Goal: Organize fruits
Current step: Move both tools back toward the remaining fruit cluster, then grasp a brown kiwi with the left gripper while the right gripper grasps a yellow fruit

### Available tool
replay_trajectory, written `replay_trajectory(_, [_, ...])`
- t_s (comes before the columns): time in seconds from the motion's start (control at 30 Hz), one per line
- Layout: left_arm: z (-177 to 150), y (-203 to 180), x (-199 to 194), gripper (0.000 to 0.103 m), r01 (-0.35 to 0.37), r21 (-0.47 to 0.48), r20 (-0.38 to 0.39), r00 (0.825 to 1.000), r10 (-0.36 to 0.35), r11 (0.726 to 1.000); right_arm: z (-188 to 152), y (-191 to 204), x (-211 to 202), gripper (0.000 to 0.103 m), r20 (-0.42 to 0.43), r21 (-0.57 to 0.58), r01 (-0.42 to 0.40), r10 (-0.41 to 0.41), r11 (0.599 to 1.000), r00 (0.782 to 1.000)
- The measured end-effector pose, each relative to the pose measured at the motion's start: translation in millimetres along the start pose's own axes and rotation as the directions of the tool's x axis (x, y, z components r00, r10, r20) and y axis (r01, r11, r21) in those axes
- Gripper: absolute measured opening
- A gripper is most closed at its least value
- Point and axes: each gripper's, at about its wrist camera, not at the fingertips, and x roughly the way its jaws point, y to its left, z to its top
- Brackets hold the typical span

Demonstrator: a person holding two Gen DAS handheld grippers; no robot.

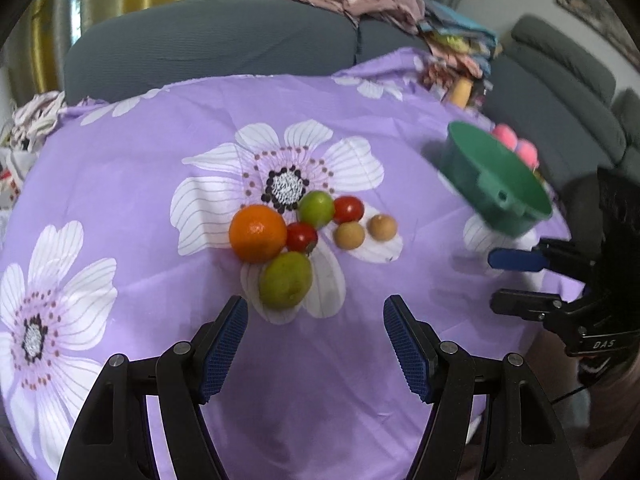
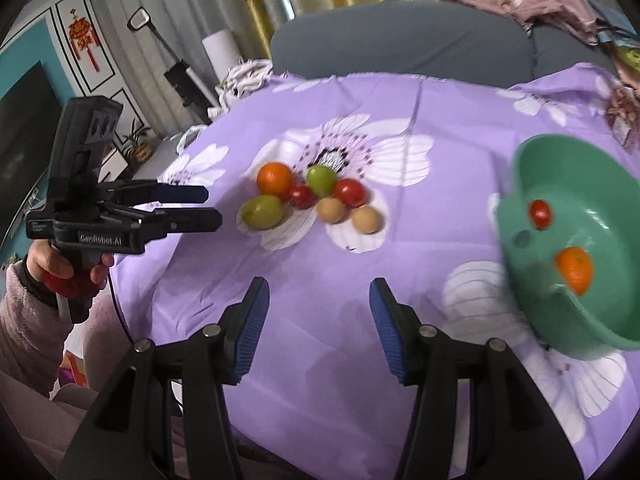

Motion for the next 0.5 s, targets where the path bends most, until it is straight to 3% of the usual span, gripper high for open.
replay_trajectory(0.3, [6.5,-1.2,21.0,0.070,-0.027,0.049,-0.035,0.999,0.029,0.998,16.6,-5.8,27.4,0.053,-0.046,0.040,0.060,-0.058,0.997,0.997])
replay_trajectory(0.5, [12.7,-3.9,21.5,0.070,0.002,0.063,-0.024,1.000,-0.001,0.998,25.7,-13.3,39.1,0.053,-0.068,0.066,0.115,-0.110,0.991,0.992])
